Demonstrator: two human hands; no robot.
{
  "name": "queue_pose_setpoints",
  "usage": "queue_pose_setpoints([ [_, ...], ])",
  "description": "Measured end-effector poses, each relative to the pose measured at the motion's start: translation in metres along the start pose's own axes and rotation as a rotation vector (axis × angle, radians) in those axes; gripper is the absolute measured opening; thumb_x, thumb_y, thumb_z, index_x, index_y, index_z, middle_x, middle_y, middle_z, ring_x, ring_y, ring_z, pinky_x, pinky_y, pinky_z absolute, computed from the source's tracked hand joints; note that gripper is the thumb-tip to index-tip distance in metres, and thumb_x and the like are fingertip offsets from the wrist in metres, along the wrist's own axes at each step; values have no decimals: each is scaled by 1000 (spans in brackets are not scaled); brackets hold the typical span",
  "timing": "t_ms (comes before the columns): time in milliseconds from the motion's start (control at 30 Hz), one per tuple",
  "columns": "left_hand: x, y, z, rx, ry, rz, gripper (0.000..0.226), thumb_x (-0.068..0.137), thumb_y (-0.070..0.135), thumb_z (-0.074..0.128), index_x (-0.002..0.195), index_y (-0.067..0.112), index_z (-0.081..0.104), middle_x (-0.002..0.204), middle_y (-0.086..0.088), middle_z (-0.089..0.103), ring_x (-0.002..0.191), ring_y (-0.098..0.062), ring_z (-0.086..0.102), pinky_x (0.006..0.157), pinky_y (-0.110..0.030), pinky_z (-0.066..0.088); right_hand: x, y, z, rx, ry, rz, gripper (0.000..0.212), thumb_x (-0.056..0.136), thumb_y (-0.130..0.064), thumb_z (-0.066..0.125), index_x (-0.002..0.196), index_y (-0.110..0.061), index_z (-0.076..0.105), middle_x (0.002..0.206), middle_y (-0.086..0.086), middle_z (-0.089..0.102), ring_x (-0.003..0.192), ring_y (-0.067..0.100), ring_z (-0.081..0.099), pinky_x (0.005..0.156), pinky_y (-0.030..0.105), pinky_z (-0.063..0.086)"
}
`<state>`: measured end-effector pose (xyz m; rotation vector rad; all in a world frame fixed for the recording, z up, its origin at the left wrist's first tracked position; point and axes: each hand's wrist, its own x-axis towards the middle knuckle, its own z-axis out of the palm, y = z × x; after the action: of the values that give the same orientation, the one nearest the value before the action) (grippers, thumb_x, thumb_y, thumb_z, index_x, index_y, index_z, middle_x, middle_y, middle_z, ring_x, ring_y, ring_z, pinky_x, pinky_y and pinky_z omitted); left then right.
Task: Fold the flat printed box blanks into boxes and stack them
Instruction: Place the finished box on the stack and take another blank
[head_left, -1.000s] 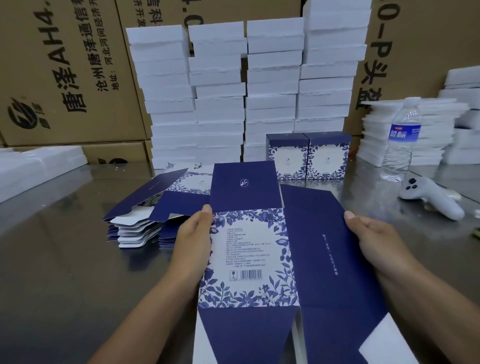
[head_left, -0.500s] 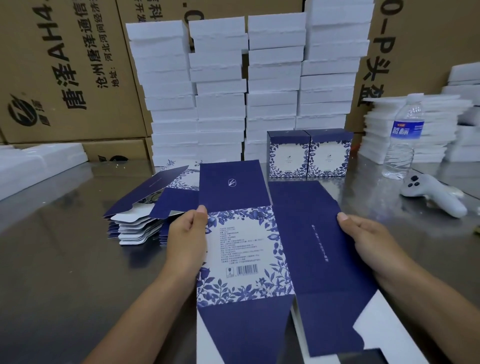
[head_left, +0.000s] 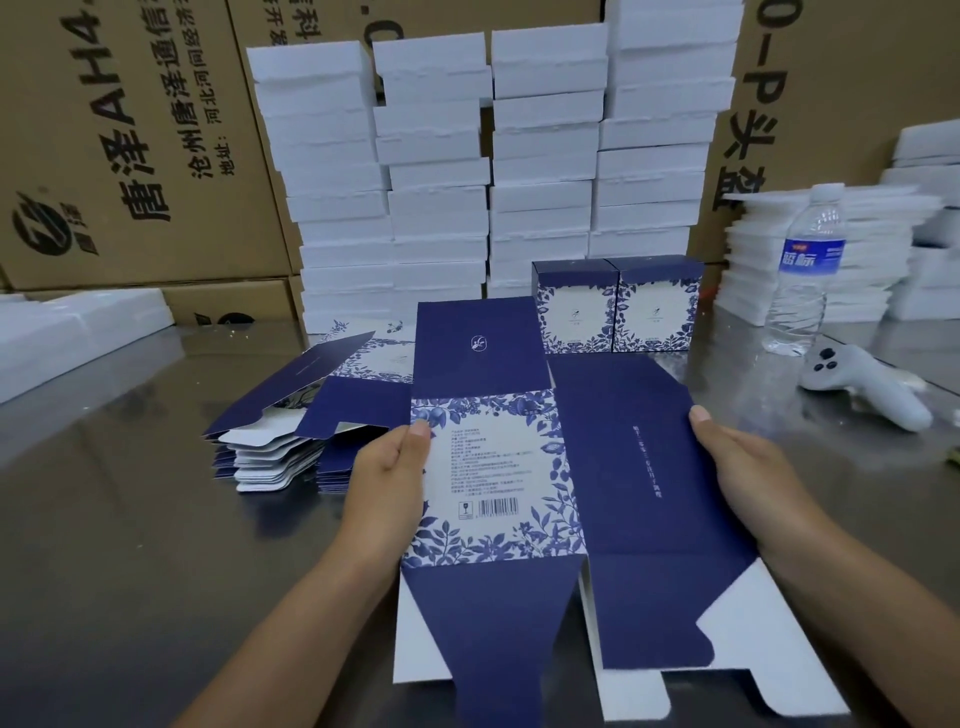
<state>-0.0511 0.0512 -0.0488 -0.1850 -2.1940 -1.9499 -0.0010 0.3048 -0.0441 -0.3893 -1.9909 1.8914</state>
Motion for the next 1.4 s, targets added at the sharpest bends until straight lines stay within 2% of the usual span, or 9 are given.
queue_pose_setpoints([
  [300,3,0,-1,-144,30,-137,46,98,39,46,88,-3,63,78,-12,58,70,-22,51,64,-30,40,-3,-5,0,-93,23,-110,44,97,-25,50,89,18,57,76,15,57,72,21,48,69,32,36],
  [400,3,0,3,-109,27,-106,44,99,40,41,76,12,67,68,6,68,62,-4,61,56,-16,45,-1,-6,-3,-114,76,-117,48,97,-27,50,90,21,52,75,14,53,71,22,45,68,34,35],
  [533,1,0,2,63,38,75,44,101,29,38,82,-7,55,70,-7,52,62,-8,47,56,-18,35,1,-5,-1,-114,112,-139,52,96,-29,50,93,23,49,74,15,50,71,22,44,68,34,34],
  [667,4,-1,-1,77,112,133,46,101,25,38,83,-15,51,75,-12,49,69,-19,42,61,-28,32,2,0,4,6,74,-104,47,95,-30,53,92,17,56,75,29,57,75,22,49,73,36,38],
  [800,5,-1,-3,85,175,122,41,101,23,40,64,5,39,58,-1,41,57,-14,35,45,-17,28,0,0,1,7,-8,-45,41,94,-30,54,70,-3,73,70,8,72,61,16,65,59,20,51],
  [867,6,-3,-4,71,193,90,43,101,23,42,60,12,34,53,4,37,56,-14,34,43,-16,26,-1,1,1,-43,-38,-49,43,94,-28,54,75,7,68,68,5,69,58,16,62,55,19,47],
  [967,6,-3,-3,-10,124,13,45,101,30,41,73,-5,49,67,-7,53,67,-18,47,60,-21,36,0,0,-1,-106,-12,-83,51,96,-28,51,89,22,54,73,12,55,70,19,48,67,29,35],
  [1167,0,3,2,-19,-45,4,40,101,26,40,88,4,70,90,-9,73,85,-24,66,87,-45,49,5,2,-7,-88,89,-94,53,96,-34,50,93,20,53,73,18,53,71,23,47,70,33,35],
  [1400,-1,5,-3,-12,19,53,45,102,23,37,93,-17,53,85,-14,58,78,-18,49,72,-32,37,0,0,-2,-6,7,-35,42,94,-39,52,63,-23,75,62,-4,71,50,13,66,50,24,50],
])
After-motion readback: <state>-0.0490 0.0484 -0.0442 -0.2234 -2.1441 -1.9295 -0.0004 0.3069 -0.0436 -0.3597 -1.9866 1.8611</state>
